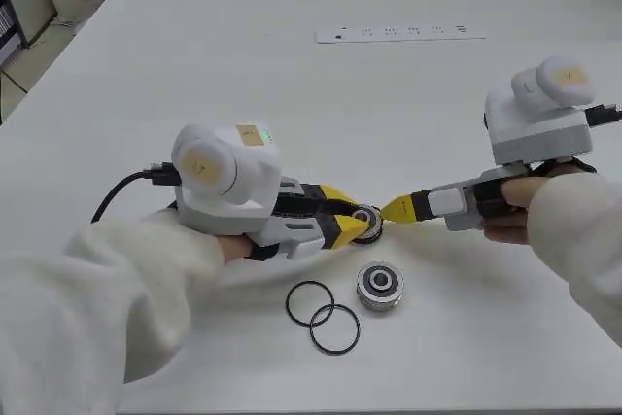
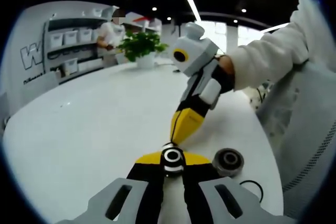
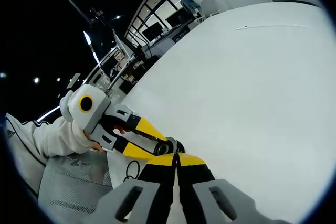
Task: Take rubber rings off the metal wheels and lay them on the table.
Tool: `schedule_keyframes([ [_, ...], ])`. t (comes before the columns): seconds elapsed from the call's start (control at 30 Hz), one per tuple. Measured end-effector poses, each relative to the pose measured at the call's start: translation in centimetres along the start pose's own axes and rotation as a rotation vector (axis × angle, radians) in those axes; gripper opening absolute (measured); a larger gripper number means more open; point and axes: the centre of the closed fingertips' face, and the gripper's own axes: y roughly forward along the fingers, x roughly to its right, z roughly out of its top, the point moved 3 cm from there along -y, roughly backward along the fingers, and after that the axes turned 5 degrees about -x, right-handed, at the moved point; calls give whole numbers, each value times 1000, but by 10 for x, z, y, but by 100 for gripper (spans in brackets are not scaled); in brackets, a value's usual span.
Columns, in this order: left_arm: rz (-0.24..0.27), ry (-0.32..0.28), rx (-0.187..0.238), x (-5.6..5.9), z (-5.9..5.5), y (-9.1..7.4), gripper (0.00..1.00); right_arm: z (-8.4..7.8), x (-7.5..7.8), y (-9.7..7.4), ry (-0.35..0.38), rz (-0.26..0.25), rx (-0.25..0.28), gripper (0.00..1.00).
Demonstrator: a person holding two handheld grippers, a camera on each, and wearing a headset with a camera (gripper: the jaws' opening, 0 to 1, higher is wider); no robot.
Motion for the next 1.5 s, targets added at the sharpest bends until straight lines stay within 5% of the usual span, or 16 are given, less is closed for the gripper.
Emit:
schedule_keyframes([
  [1.5, 2, 1, 1, 0, 0, 0, 14, 5, -10, 1, 19, 66, -2, 0],
])
